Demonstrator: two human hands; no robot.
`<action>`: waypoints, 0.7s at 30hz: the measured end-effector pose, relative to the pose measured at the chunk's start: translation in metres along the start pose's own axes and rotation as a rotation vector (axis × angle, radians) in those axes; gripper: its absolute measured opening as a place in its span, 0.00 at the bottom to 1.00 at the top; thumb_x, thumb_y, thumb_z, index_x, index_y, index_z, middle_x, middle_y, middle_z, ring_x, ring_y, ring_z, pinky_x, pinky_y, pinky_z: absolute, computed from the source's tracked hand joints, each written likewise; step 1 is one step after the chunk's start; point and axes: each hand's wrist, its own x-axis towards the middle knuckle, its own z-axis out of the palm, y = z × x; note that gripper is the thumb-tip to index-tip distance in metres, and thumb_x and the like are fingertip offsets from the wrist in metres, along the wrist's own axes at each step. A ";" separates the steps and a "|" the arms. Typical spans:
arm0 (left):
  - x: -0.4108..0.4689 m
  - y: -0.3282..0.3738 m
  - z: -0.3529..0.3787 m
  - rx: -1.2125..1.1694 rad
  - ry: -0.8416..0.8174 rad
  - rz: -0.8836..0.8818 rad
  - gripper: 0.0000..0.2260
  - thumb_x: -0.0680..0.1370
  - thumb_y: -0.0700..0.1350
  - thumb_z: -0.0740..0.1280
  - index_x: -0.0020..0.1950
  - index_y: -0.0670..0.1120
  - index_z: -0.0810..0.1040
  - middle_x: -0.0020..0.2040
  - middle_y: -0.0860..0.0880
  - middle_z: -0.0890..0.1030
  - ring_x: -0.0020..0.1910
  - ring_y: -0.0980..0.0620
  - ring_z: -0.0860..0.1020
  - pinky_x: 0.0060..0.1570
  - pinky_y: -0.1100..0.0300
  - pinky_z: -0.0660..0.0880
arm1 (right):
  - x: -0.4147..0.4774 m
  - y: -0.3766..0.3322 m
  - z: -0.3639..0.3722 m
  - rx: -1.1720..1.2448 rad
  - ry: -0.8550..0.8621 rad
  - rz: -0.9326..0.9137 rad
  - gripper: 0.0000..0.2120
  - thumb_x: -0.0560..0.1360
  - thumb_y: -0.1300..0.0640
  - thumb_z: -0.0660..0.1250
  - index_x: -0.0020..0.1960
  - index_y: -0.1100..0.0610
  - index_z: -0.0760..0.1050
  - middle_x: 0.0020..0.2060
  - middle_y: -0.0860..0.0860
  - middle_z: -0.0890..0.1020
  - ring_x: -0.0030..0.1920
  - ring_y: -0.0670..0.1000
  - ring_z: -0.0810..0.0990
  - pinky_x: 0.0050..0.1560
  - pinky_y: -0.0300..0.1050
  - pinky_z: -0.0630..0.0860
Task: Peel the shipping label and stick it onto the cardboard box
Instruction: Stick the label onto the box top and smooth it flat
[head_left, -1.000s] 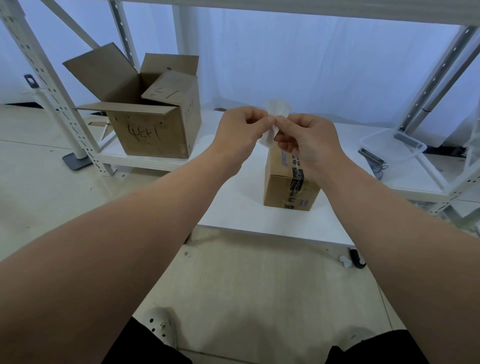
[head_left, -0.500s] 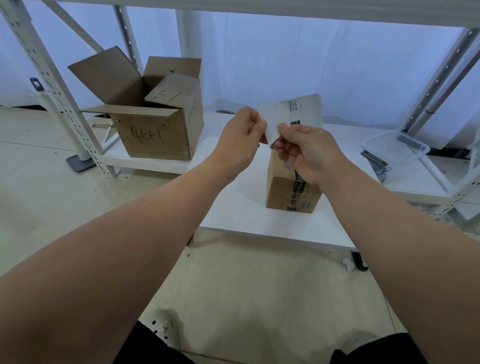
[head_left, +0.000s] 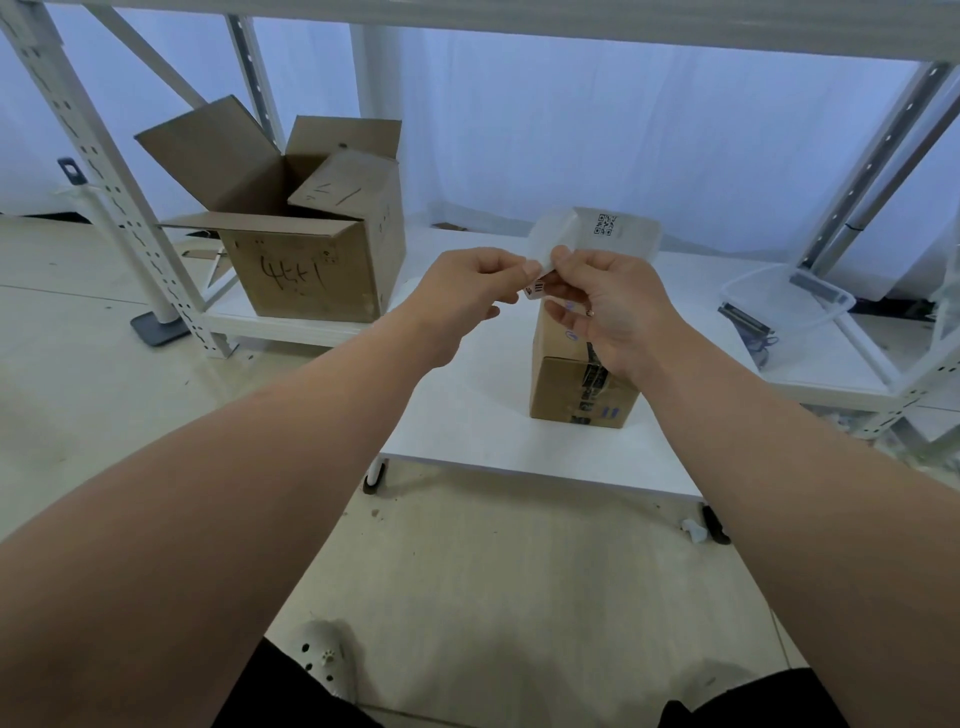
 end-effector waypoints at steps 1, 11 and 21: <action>0.000 0.000 -0.002 -0.012 -0.001 -0.021 0.04 0.76 0.48 0.69 0.46 0.48 0.81 0.44 0.52 0.81 0.43 0.55 0.75 0.45 0.63 0.71 | 0.000 0.000 0.001 0.017 -0.005 0.008 0.07 0.76 0.57 0.68 0.41 0.59 0.79 0.39 0.54 0.83 0.41 0.48 0.81 0.45 0.43 0.79; 0.003 0.007 -0.004 -0.165 0.038 -0.177 0.03 0.74 0.45 0.69 0.45 0.46 0.80 0.41 0.51 0.80 0.40 0.53 0.75 0.41 0.61 0.69 | -0.001 -0.004 0.001 0.156 -0.058 0.048 0.06 0.74 0.58 0.70 0.40 0.59 0.79 0.37 0.53 0.84 0.39 0.47 0.82 0.43 0.42 0.79; 0.006 -0.002 -0.005 -0.093 0.034 -0.096 0.04 0.76 0.48 0.69 0.45 0.49 0.81 0.43 0.52 0.81 0.40 0.55 0.75 0.43 0.62 0.69 | 0.002 -0.001 0.003 0.177 -0.007 0.046 0.05 0.75 0.59 0.69 0.40 0.59 0.78 0.39 0.53 0.84 0.39 0.48 0.83 0.41 0.40 0.79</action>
